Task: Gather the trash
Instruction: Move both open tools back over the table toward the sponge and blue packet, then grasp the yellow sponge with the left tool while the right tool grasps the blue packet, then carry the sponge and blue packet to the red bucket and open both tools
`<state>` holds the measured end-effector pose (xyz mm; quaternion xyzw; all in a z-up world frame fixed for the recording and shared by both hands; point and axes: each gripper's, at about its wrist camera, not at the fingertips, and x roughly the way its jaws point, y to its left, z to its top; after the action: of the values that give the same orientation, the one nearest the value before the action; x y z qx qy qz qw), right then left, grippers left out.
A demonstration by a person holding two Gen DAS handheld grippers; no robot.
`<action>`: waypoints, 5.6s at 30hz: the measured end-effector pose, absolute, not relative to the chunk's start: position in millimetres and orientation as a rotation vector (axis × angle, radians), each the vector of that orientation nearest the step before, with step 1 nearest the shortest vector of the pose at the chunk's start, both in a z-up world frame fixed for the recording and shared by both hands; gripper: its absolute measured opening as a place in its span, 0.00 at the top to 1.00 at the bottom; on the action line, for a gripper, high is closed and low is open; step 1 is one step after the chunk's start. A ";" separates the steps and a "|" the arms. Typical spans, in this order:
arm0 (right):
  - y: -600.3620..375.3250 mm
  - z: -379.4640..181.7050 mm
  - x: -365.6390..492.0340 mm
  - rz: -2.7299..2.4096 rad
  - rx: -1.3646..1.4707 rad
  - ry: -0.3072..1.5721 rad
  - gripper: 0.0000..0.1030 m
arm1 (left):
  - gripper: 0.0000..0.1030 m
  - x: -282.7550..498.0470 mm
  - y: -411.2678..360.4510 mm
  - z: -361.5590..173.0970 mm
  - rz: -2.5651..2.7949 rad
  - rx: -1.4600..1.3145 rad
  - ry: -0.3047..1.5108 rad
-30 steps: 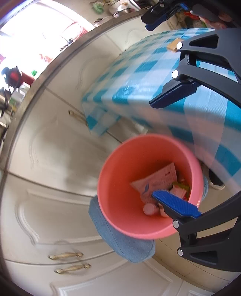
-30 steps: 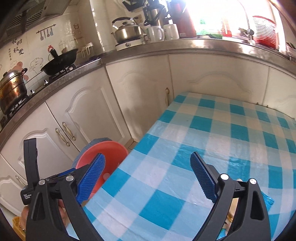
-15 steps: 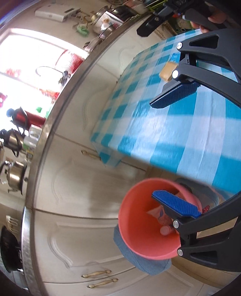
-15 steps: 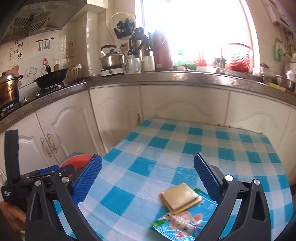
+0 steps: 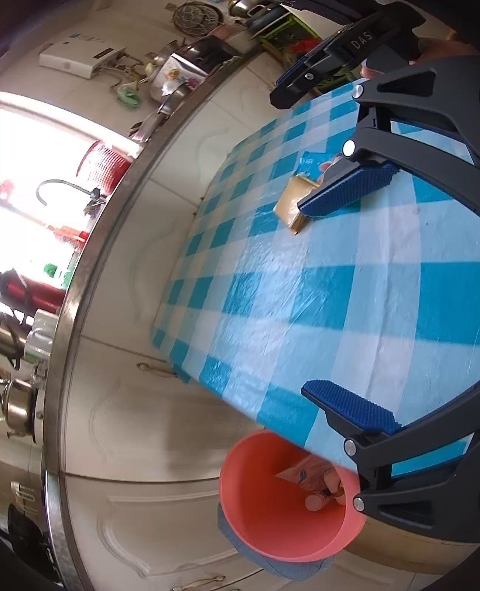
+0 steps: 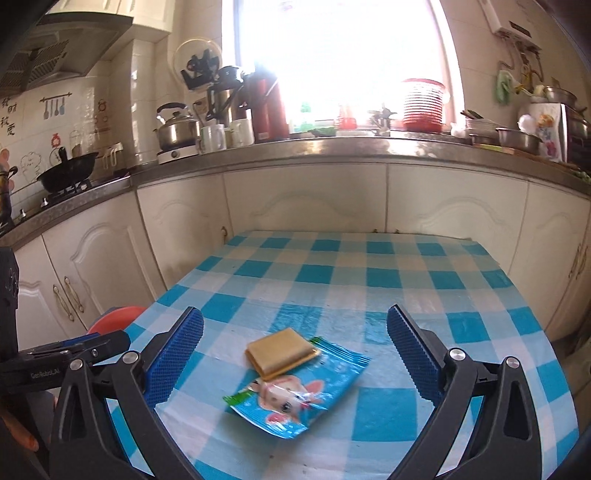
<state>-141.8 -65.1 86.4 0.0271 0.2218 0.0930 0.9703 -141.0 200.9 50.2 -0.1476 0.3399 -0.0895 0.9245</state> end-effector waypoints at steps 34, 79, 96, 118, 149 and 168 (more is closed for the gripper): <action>-199.8 50.6 -146.9 0.085 0.410 0.593 0.04 | 0.12 -123.6 63.7 36.6 -0.364 -0.017 0.821; -155.7 33.8 -122.0 0.249 0.316 0.788 0.04 | 0.40 -20.9 68.5 16.0 -0.468 0.034 0.913; -119.8 19.7 -98.9 0.368 0.315 0.918 0.29 | 0.43 -34.1 94.6 22.3 -0.467 -0.083 0.889; -140.0 0.2 -54.4 0.490 0.730 0.994 0.65 | 0.43 -41.9 94.4 16.1 -0.500 -0.085 0.914; -97.8 38.4 -57.9 0.434 0.390 0.921 0.92 | 0.44 -49.5 136.3 37.1 -0.470 -0.201 0.821; -62.4 75.3 -53.6 0.475 0.327 0.864 0.92 | 0.44 -64.2 205.6 50.6 -0.358 -0.295 0.751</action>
<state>-53.6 -62.4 75.3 0.1562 0.4126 0.2272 0.8682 -64.2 205.6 50.6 -0.1430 0.3634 -0.1734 0.9041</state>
